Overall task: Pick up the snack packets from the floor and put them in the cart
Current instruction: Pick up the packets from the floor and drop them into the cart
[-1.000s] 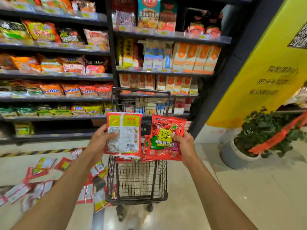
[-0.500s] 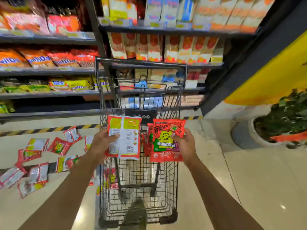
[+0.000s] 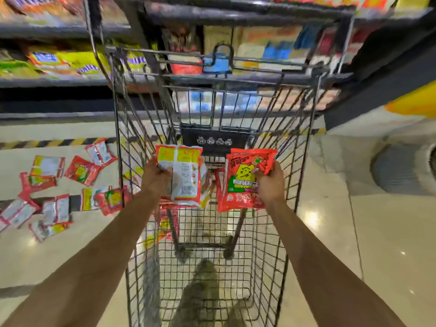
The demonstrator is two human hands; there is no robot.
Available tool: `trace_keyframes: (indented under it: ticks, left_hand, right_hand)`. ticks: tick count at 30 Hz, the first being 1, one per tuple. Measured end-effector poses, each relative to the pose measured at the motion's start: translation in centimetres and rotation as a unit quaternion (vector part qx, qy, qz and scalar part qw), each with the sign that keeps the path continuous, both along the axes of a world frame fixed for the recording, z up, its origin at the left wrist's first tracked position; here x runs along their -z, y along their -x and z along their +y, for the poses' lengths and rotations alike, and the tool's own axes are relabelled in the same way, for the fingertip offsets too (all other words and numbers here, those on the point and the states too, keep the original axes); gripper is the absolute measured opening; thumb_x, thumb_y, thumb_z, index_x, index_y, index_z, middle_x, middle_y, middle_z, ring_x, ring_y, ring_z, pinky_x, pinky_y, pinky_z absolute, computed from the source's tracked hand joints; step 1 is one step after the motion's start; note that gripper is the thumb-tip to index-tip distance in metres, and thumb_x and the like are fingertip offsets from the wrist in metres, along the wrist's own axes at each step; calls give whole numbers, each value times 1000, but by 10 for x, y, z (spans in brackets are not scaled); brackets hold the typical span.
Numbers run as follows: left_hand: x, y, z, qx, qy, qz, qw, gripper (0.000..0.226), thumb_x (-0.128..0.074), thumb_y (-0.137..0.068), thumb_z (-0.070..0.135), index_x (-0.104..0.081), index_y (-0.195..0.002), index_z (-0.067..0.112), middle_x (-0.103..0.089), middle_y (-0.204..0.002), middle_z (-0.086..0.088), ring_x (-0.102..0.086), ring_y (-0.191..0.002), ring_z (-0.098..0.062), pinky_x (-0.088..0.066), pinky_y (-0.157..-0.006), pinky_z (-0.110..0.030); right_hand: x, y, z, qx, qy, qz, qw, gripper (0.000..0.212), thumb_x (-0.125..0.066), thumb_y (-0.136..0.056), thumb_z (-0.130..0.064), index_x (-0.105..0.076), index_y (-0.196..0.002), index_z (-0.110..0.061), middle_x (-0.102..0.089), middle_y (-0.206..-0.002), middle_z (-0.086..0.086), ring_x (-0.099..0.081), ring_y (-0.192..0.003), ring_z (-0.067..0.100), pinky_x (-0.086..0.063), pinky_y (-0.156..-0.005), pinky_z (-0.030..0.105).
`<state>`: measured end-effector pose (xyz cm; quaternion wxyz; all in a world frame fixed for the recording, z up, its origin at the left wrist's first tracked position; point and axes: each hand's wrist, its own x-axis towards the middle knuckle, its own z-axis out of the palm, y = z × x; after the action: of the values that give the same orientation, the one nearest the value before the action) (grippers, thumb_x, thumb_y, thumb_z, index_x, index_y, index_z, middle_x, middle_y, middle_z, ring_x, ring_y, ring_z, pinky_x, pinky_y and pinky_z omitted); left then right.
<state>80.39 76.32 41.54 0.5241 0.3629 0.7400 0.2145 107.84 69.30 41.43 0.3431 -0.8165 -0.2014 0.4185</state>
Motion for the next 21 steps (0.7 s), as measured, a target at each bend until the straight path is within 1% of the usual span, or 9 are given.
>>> trace_keyframes:
  ticks: [1, 3, 5, 7, 9, 11, 13, 16, 21]
  left_hand:
    - [14, 3, 3, 15, 14, 11, 1000, 28, -57, -98, -3, -61, -116, 18, -59, -113, -8, -55, -107, -22, -49, -95, -43]
    - [52, 13, 8, 52, 34, 52, 997, 52, -63, -96, 19, -47, -144, 5, -54, -125, -8, -54, -118, -25, -46, -107, -45]
    - [75, 19, 8, 52, 38, 84, 994, 59, -60, -92, 26, -46, -143, 1, -62, -114, -12, -60, -120, -38, -50, -104, -47]
    - [90, 18, 4, 62, 32, 122, 990, 44, -56, -98, 10, -47, -139, -3, -63, -96, -13, -63, -109, -41, -49, -92, -43]
    - [90, 12, 1, 70, 15, 166, 984, 53, -53, -101, 6, -39, -151, -3, -64, -124, -28, -60, -119, -46, -49, -100, -47]
    - [88, 7, -6, 94, -30, 200, 975, 61, -49, -101, 3, -28, -158, -4, -49, -149, -30, -47, -137, -46, -41, -113, -50]
    - [80, 4, -15, 128, -64, 230, 963, 66, -48, -98, 0, -23, -158, -5, -37, -155, -31, -30, -148, -44, -27, -124, -48]
    - [57, 6, -29, 221, -117, 276, 928, 76, -56, -92, 7, -21, -159, 2, -27, -162, -24, -22, -152, -42, -26, -125, -53]
    - [-11, 30, -47, 403, -183, 340, 829, 76, -58, -98, 33, -22, -164, 23, -12, -173, -9, -16, -157, -39, -28, -122, -59]
  right_hand:
    - [15, 0, 3, -6, 5, -16, 1000, 24, -66, -95, -13, -57, -111, -29, -74, -107, 4, -72, -98, 31, -60, -88, 50]
    - [46, -1, 5, -27, 27, -58, 998, 24, -66, -93, -25, -55, -112, -34, -74, -105, 2, -71, -97, 33, -59, -90, 54]
    - [63, 0, 3, -64, 39, -112, 991, 34, -64, -96, -26, -53, -128, -25, -72, -113, 8, -69, -104, 36, -56, -93, 51]
    - [73, 4, 0, -100, 13, -176, 979, 46, -60, -98, -18, -46, -142, -12, -63, -128, 16, -61, -117, 38, -50, -100, 47]
    - [74, 9, -4, -120, 0, -218, 969, 63, -57, -95, -8, -35, -154, -8, -47, -144, 19, -51, -125, 33, -44, -104, 36]
    - [71, 13, -5, -136, 24, -245, 960, 75, -56, -91, -1, -28, -159, -12, -32, -155, 15, -47, -132, 31, -43, -106, 26]
    - [65, 17, -10, -161, 24, -294, 942, 78, -58, -88, 2, -28, -158, -11, -25, -161, 17, -37, -144, 35, -41, -116, 31]
    - [45, 19, -17, -223, 9, -343, 912, 79, -62, -87, -4, -27, -157, -6, -23, -161, 23, -27, -148, 38, -30, -123, 46]
    - [-34, 26, -32, -297, -31, -359, 884, 69, -65, -93, -23, -36, -153, -4, -33, -156, 24, -33, -145, 39, -37, -120, 51]
